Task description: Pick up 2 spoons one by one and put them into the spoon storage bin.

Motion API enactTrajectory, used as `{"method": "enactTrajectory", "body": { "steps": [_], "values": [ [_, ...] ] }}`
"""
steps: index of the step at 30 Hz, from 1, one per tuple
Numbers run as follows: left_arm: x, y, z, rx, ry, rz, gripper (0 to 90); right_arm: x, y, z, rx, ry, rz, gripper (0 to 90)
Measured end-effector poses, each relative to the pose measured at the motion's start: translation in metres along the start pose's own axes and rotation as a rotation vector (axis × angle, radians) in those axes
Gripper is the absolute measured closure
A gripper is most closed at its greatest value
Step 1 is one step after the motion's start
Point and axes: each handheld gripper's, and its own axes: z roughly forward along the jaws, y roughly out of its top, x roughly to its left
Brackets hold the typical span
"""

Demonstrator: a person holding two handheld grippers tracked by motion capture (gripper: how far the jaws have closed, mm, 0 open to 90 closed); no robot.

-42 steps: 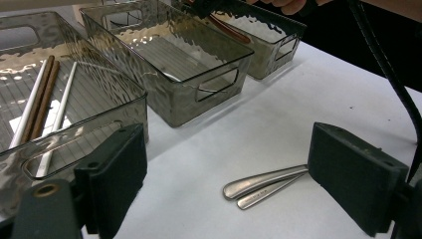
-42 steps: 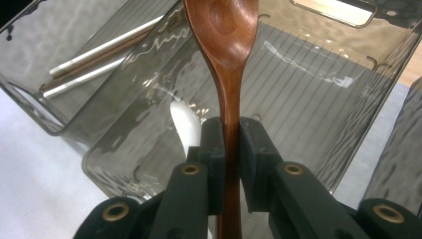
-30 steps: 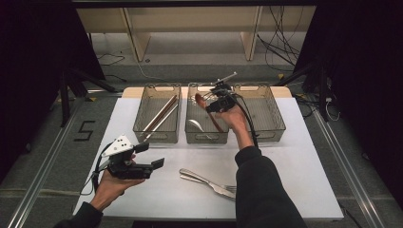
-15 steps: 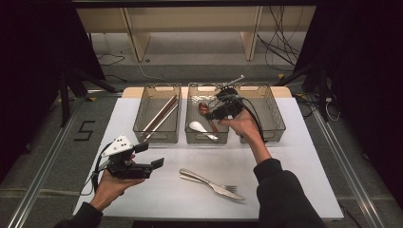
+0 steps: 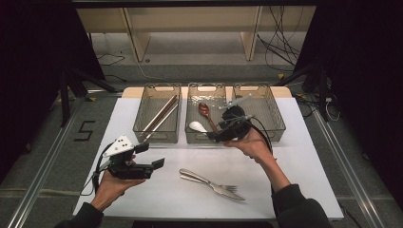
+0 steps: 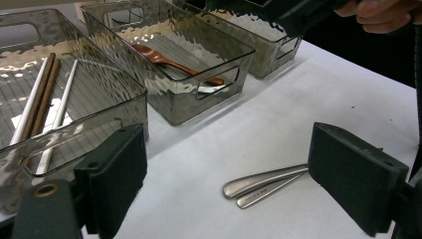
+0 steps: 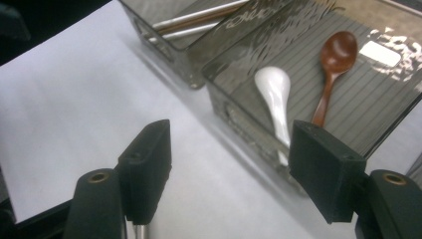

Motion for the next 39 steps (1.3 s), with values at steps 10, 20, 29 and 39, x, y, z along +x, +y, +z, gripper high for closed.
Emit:
{"method": "enactTrajectory", "body": {
  "steps": [10, 20, 29, 39],
  "values": [
    [0.000, 0.001, 0.001, 0.003, 0.000, 0.005, 15.1, 0.009, -0.025, -0.003, 0.023, 0.027, -0.004, 31.0],
    [0.000, 0.001, 0.002, 0.003, 0.001, 0.001, 15.0, 0.022, -0.040, 0.005, 0.077, 0.059, -0.040, 30.8],
    [0.001, 0.001, 0.001, 0.005, 0.003, 0.002, 15.1, 0.031, -0.047, 0.018, 0.135, 0.074, -0.056, 32.2],
    [0.001, 0.001, 0.001, 0.006, 0.003, 0.004, 15.1, 0.042, -0.052, 0.033, 0.183, 0.089, -0.087, 32.2]
  ]
}}
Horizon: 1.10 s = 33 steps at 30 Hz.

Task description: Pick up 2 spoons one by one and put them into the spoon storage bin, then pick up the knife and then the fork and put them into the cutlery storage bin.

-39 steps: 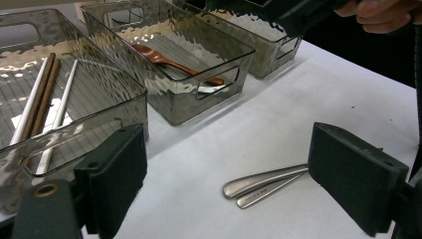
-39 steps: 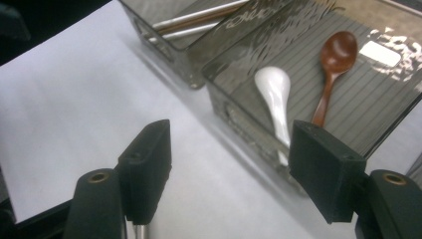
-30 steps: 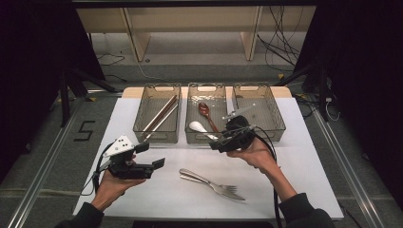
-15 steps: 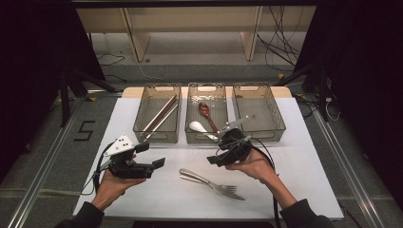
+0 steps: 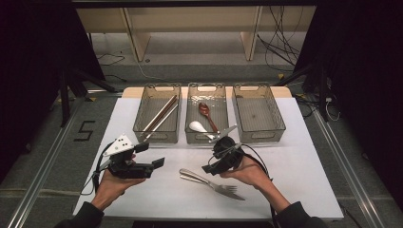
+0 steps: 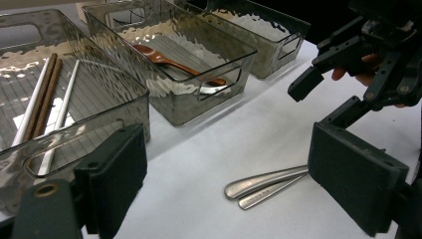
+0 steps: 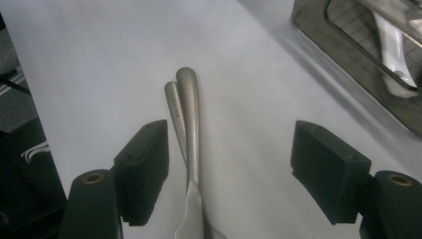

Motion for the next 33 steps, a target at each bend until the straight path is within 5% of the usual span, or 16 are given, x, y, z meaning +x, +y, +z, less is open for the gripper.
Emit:
{"method": "enactTrajectory", "body": {
  "steps": [25, 33],
  "values": [
    [-0.001, 0.000, -0.001, -0.005, 0.003, -0.004, 15.0, 0.018, -0.003, 0.022, 0.088, 0.023, -0.067, 36.1],
    [-0.001, 0.000, -0.002, -0.003, 0.003, 0.002, 15.1, 0.018, -0.004, 0.028, 0.128, 0.014, -0.077, 45.0]
  ]
}}
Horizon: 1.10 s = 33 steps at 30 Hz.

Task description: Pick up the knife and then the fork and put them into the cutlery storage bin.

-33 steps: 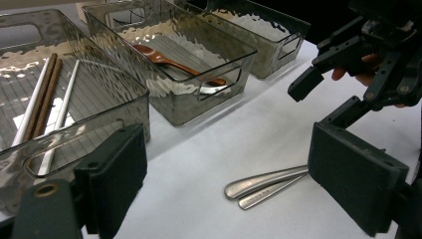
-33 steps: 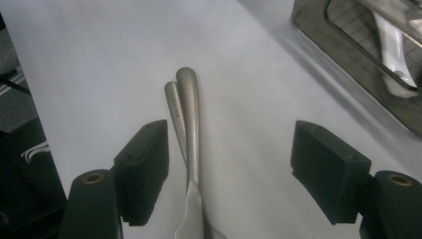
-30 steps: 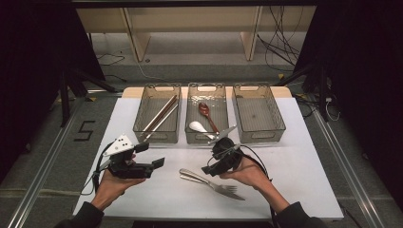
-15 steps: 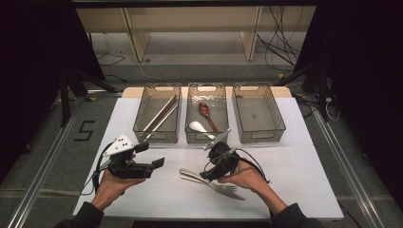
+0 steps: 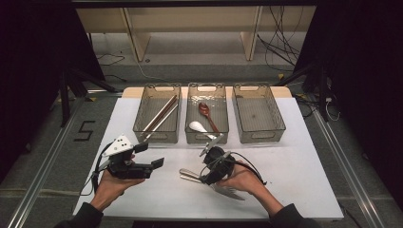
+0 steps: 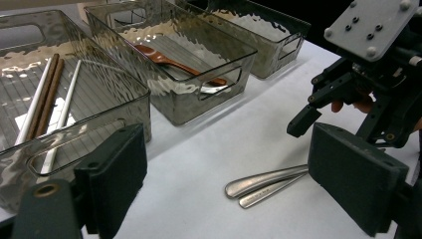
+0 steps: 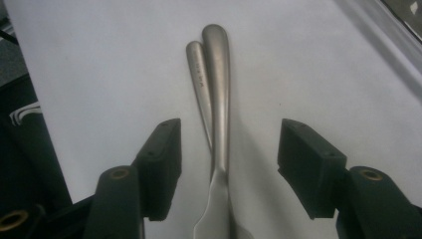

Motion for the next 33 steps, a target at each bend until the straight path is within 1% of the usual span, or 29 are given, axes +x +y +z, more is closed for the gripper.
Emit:
{"method": "enactTrajectory", "body": {
  "steps": [1, 8, 14, 19, 20, 22, 23, 27, 28, 30, 31, 32, 33],
  "values": [
    [0.000, 0.000, 0.000, 0.000, 0.001, 0.002, 15.1, 0.000, 0.000, 0.001, 0.003, 0.005, 0.003, 45.8],
    [0.000, 0.000, 0.000, 0.000, 0.000, 0.003, 15.1, 0.003, -0.002, 0.008, 0.044, 0.005, -0.014, 52.6],
    [0.000, 0.000, -0.001, 0.000, 0.000, 0.005, 15.0, 0.005, -0.002, 0.016, 0.080, -0.006, -0.042, 60.5],
    [0.000, 0.000, -0.001, -0.001, 0.000, 0.003, 15.1, 0.006, -0.002, 0.020, 0.095, -0.024, -0.058, 67.5],
    [0.000, 0.000, -0.001, 0.000, 0.000, 0.005, 15.1, 0.006, -0.003, 0.021, 0.107, -0.028, -0.052, 68.5],
    [0.000, 0.000, 0.000, 0.001, 0.000, 0.004, 15.1, 0.004, -0.004, 0.022, 0.119, -0.030, -0.055, 69.8],
    [0.000, 0.000, 0.000, 0.001, 0.000, 0.003, 15.1, 0.004, -0.004, 0.023, 0.120, -0.021, -0.039, 70.8],
    [-0.001, 0.000, 0.000, 0.001, -0.001, 0.001, 15.1, 0.003, -0.004, 0.024, 0.120, -0.008, -0.044, 75.9],
    [-0.001, 0.000, 0.001, 0.003, -0.001, 0.000, 15.1, 0.002, -0.004, 0.024, 0.128, 0.004, -0.037, 77.4],
    [-0.001, 0.000, 0.000, 0.007, -0.003, 0.005, 15.1, 0.001, -0.004, 0.024, 0.123, 0.015, -0.016, 78.1],
    [-0.001, 0.000, 0.000, 0.002, -0.002, 0.002, 15.1, -0.001, -0.004, 0.024, 0.128, 0.020, -0.018, 78.2],
    [-0.001, 0.000, 0.000, 0.004, -0.003, 0.003, 15.1, -0.001, -0.004, 0.024, 0.128, 0.023, -0.003, 78.4],
    [-0.001, 0.000, 0.000, 0.002, -0.002, 0.000, 15.1, -0.002, -0.004, 0.024, 0.130, 0.027, -0.008, 78.5]
  ]
}}
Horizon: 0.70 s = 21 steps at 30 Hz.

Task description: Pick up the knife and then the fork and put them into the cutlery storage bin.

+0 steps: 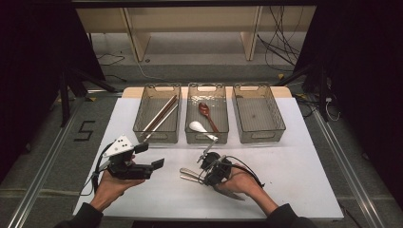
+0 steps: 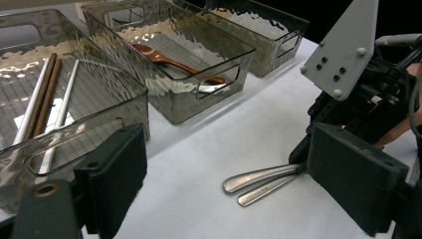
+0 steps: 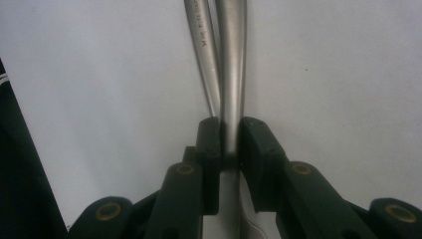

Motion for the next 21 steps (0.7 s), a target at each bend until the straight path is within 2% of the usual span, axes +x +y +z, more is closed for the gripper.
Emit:
{"method": "enactTrajectory", "body": {
  "steps": [10, 21],
  "values": [
    [-0.0003, -0.0001, 0.0008, 0.008, -0.003, 0.002, 15.1, -0.0055, 0.0010, 0.0006, 0.003, 0.033, 0.060, 79.1],
    [0.0002, -0.0001, 0.0004, 0.006, -0.003, 0.003, 15.1, -0.0082, 0.0019, 0.0005, 0.008, 0.043, 0.064, 80.2]
  ]
}}
